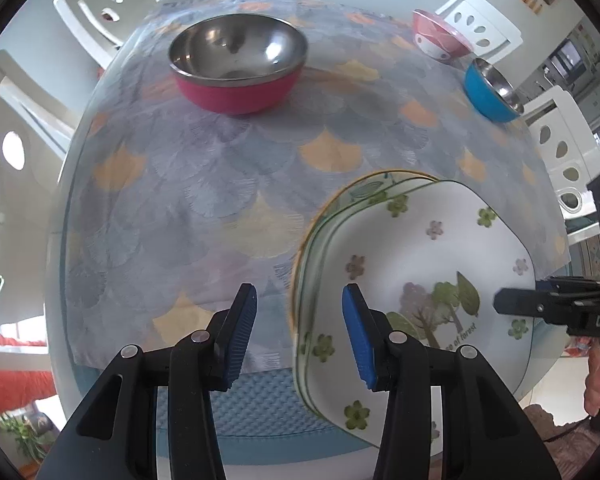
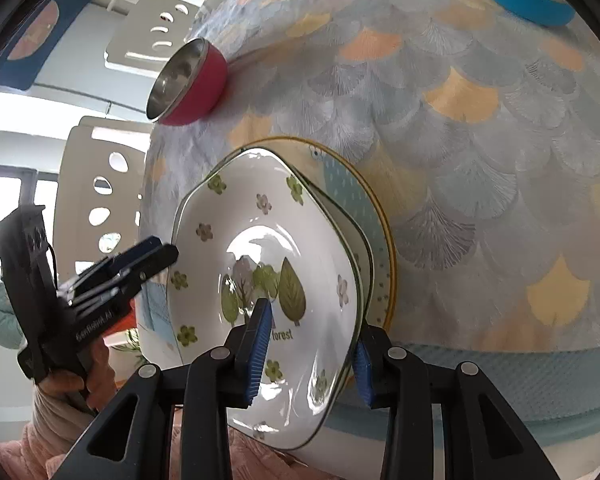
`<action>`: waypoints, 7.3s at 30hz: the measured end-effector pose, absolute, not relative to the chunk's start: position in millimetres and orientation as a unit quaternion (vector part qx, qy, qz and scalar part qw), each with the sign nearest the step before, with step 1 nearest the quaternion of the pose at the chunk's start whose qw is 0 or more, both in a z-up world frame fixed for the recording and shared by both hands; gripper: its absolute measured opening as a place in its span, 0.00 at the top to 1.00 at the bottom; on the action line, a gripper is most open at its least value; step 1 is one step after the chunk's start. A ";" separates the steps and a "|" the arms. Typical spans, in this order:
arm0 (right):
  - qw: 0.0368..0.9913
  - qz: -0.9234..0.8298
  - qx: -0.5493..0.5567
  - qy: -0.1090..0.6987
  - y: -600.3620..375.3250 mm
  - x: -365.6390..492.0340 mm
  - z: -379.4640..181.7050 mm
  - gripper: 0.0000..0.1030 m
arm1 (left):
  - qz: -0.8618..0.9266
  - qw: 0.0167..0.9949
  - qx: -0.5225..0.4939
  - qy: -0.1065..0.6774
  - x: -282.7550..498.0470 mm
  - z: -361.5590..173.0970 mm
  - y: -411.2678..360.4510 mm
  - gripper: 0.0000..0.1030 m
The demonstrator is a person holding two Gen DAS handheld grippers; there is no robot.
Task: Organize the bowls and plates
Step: 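Align the hexagonal plate on the round plate and open the right gripper, then reach the right gripper to the red steel bowl and grasp its rim, then lift the red steel bowl with the right gripper toward the pink bowl, then lower the red steel bowl over the pink bowl and open the right gripper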
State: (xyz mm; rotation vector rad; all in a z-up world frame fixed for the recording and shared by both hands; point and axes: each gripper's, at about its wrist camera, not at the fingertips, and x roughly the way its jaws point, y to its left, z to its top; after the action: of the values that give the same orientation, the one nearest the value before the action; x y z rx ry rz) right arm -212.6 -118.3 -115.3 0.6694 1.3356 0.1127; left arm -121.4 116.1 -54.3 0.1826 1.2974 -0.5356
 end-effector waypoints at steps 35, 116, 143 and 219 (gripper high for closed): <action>0.717 0.044 0.316 0.620 -113.7 -229.4 -127.6 0.53 | -0.255 0.731 0.117 0.622 -119.4 -74.2 77.5 0.57; 0.731 0.110 0.273 0.615 -118.3 50.4 -96.1 0.76 | -0.143 0.774 0.019 0.616 58.8 -43.1 71.0 0.85; 0.759 0.079 0.285 0.579 -295.2 8.0 -5.6 0.76 | -0.203 0.770 0.034 0.605 41.0 32.4 -105.7 0.84; 0.775 -0.025 0.330 0.539 -483.6 67.4 -74.4 0.75 | -0.227 0.768 0.211 0.561 126.9 -32.6 -314.8 0.77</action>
State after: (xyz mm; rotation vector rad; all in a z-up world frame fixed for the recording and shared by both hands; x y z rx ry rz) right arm 67.4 -483.6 -74.4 0.7135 1.1668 -0.0547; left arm 126.9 -314.8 -32.6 0.4572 1.2180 -0.4923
